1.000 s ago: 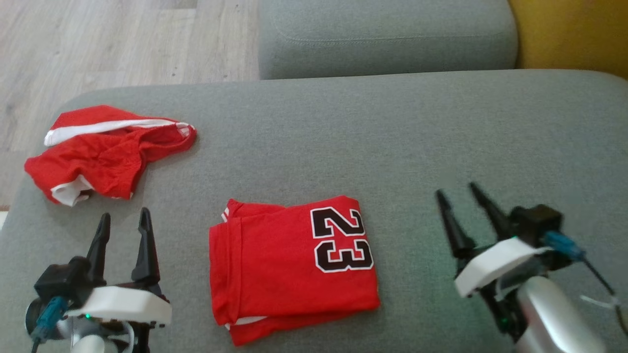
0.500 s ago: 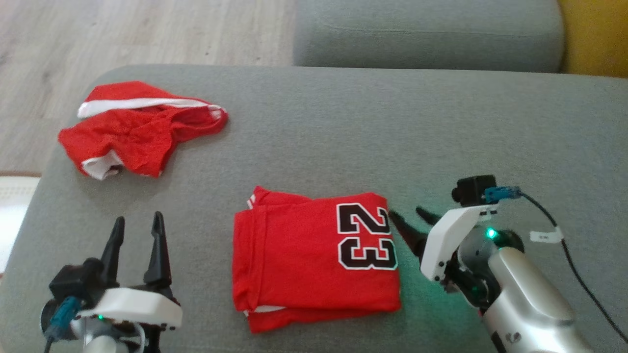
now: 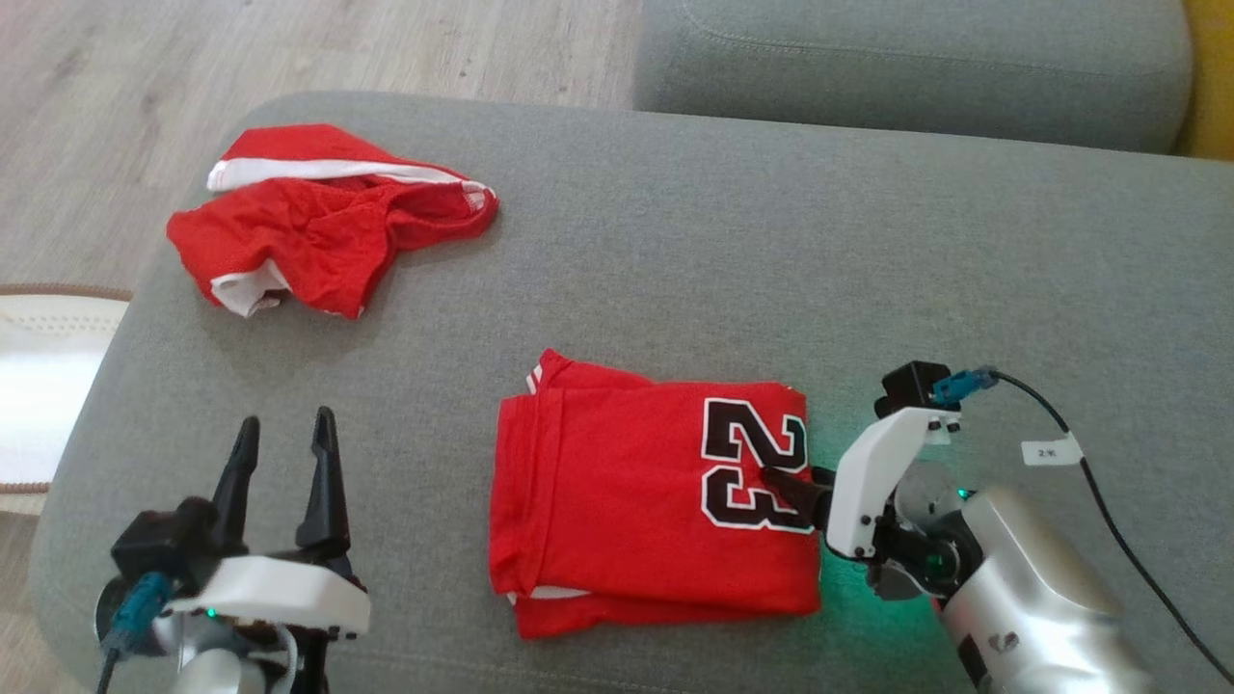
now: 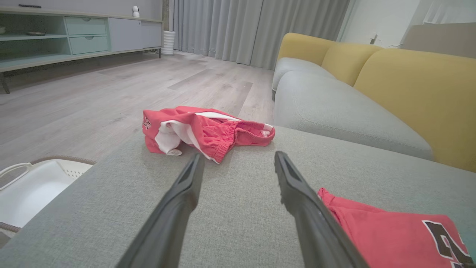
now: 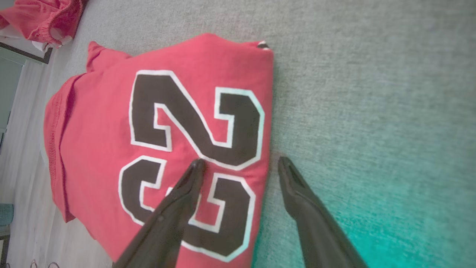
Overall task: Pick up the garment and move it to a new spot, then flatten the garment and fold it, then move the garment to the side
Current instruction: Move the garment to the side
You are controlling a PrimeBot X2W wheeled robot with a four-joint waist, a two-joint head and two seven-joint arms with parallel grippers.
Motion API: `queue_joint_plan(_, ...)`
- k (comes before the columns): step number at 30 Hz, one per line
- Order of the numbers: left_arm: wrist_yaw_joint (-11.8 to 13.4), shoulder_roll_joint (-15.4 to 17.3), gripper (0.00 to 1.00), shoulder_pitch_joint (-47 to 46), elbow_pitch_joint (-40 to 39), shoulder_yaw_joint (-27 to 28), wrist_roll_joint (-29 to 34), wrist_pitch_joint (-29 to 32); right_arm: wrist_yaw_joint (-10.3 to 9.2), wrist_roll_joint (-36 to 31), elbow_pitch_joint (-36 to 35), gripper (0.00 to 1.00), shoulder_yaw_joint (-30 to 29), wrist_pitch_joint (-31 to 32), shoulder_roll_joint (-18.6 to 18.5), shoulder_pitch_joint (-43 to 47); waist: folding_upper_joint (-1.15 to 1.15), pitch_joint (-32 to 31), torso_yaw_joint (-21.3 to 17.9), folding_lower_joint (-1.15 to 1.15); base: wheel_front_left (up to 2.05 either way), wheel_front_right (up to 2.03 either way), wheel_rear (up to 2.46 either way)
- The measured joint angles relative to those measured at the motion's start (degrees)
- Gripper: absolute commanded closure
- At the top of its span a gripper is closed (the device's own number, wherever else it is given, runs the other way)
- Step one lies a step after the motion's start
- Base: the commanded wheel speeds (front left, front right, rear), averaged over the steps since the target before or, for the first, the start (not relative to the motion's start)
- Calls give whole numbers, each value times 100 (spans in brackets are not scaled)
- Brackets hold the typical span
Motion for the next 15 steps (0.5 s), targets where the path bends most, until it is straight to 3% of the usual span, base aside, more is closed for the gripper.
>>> queue_joint_plan(1,-32,-12,0,-1,2,3,14,0,0,0,11,17,-4,14,13,-13,0,9,11,0,0,0,0)
queue_joint_plan(2,-47,-26,0,-1,4,4,15,0,0,16,13,48,-2,14,26,-24,0,17,19,0,0,0,0)
queue_joint_plan(3,-48,-36,0,-2,11,7,24,0,0,68,0,89,9,13,40,-36,0,23,24,0,0,0,0)
queue_joint_plan(4,-53,-41,0,-3,22,10,34,0,0,116,-5,100,31,11,49,-42,0,27,26,0,0,0,0)
queue_joint_plan(15,-178,-53,0,-22,85,33,118,0,0,244,-286,100,336,-817,-26,-76,0,-46,-244,0,0,0,0)
